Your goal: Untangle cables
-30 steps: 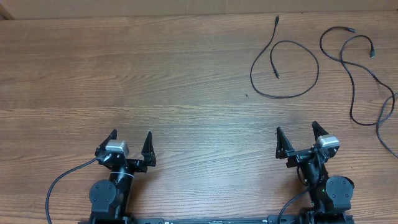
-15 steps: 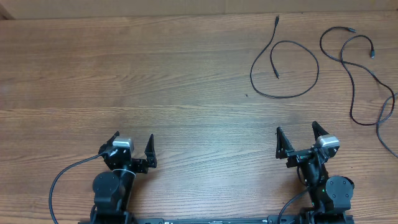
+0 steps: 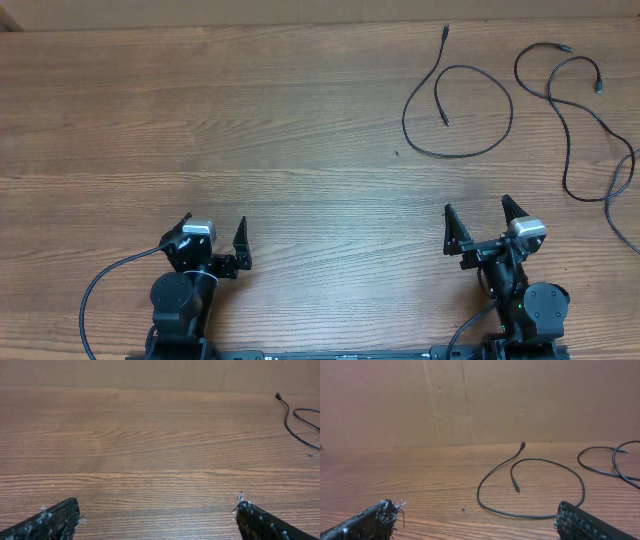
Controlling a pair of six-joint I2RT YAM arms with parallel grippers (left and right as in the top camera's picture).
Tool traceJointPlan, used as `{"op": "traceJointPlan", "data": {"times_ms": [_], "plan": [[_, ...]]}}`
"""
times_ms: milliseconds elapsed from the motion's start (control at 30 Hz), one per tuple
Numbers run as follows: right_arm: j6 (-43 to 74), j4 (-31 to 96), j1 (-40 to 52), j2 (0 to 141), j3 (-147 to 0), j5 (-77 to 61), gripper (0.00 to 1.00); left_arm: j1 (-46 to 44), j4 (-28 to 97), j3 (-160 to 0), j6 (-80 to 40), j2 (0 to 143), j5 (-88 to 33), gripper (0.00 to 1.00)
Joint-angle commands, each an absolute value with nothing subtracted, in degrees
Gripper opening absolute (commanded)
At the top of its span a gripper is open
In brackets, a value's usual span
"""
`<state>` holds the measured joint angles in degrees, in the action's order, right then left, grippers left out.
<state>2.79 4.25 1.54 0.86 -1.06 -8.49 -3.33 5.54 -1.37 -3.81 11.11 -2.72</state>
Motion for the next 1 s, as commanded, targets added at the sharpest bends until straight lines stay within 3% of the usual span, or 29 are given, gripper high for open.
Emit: {"op": "traceJointPlan", "data": {"times_ms": [0,567,967], "plan": [[3.01,4.03,1.50,0.43,-0.47,-7.64,1.00,-3.03,5.30,-0.75,-2.31,11.20,-1.93,1.00],[3.01,4.03,1.50,0.43,-0.47,-7.64,1.00,-3.01,5.30,-0.75,-2.31,0.16,-1.91,0.99],[3.01,4.03,1.50,0.43,-0.47,-7.64,1.00,-2.92,5.30,-0.73,-2.31,0.25,-1.89,1.00]]}}
